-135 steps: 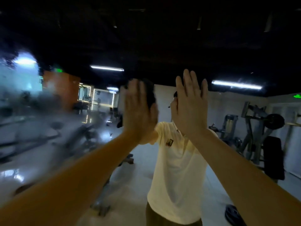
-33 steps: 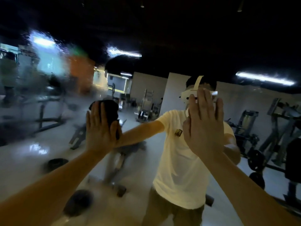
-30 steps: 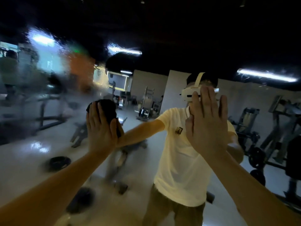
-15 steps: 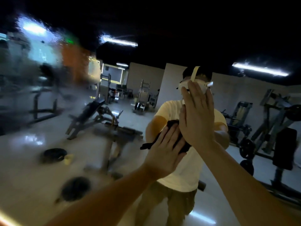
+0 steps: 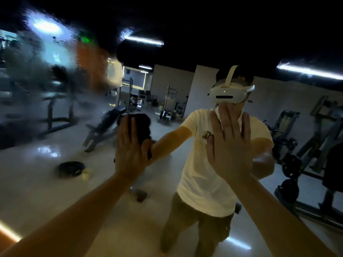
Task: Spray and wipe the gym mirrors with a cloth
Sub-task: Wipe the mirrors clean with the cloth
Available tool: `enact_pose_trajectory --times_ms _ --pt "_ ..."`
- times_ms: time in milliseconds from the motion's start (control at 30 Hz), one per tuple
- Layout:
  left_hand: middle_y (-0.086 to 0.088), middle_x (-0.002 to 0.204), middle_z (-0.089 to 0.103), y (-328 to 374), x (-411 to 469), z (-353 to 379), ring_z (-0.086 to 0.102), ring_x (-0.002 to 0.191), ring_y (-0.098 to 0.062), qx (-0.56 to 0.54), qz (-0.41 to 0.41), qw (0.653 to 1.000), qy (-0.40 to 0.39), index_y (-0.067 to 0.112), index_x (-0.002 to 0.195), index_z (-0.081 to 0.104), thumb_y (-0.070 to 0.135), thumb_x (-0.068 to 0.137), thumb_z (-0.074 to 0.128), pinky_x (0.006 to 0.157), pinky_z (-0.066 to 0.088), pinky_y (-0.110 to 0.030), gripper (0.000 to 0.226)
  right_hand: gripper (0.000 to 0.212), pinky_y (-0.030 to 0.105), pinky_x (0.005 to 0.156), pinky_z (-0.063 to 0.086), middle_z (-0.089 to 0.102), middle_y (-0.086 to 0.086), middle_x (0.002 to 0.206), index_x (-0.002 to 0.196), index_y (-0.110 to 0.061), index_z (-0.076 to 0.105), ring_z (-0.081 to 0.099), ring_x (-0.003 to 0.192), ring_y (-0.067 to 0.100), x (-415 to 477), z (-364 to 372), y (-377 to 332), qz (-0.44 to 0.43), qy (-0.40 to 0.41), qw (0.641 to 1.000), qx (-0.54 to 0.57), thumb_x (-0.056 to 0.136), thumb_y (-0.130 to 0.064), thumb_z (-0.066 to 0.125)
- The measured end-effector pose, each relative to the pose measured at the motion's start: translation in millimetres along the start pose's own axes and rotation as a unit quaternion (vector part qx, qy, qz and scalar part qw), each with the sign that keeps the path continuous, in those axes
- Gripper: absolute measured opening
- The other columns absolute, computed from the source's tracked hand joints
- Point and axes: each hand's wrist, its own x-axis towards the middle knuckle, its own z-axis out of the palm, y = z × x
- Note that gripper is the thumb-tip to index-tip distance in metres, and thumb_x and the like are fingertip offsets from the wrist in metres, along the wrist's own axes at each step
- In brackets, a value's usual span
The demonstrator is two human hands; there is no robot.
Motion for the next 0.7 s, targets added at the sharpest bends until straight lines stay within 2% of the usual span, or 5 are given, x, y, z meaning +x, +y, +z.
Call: enact_pose_trajectory --times_ms 100,233,500,600,700 --pt "-0.024 0.172 0.009 -14 -15 3 0.014 0.158 -0.042 -0.05 -0.166 0.984 0.036 0.007 0.167 0.007 0.047 0.109 0.025 0.127 0.018 -0.06 0.072 0.058 0.052 0.128 -0.003 0.024 0.021 0.167 0.156 -0.001 0.037 0.02 0.156 0.037 0 3 -1 0.003 0.009 1.0 -0.001 0.103 -0.025 0.044" --pt "-0.026 0.171 0.01 6 -26 13 0.015 0.158 -0.042 -0.064 -0.226 0.971 0.049 0.002 0.166 0.01 0.045 0.11 0.024 0.128 0.016 -0.056 0.072 0.055 0.051 0.128 -0.004 0.023 0.021 0.167 0.156 -0.002 0.036 0.019 0.156 0.037 0 2 -3 0.001 0.008 1.0 -0.001 0.107 -0.028 0.033" --pt "-0.03 0.169 0.014 122 -90 41 0.014 0.159 -0.044 -0.065 0.01 0.998 0.001 -0.001 0.161 0.019 0.047 0.111 0.024 0.126 0.02 -0.062 0.07 0.059 0.059 0.127 0.006 0.021 0.021 0.168 0.157 -0.003 0.034 0.018 0.157 0.038 -3 3 -1 -0.004 -0.017 1.0 0.014 0.107 -0.029 0.019" --pt "-0.02 0.172 0.01 145 -110 49 0.008 0.162 -0.033 -0.032 0.197 0.979 -0.05 0.007 0.163 0.018 0.044 0.112 0.032 0.131 0.009 -0.051 0.065 0.057 0.06 0.126 0.012 0.021 0.02 0.168 0.158 -0.003 0.033 0.018 0.157 0.038 -3 3 2 -0.01 -0.022 0.999 0.023 0.107 -0.027 0.026" --pt "-0.019 0.17 0.018 123 -101 48 0.016 0.161 -0.033 0.016 0.312 0.949 -0.049 0.009 0.163 0.022 0.042 0.112 0.036 0.13 0.018 -0.052 0.062 0.057 0.059 0.126 0.013 0.021 0.02 0.168 0.158 -0.004 0.033 0.018 0.157 0.037 -3 3 4 -0.019 -0.026 0.999 0.026 0.108 -0.029 0.024"
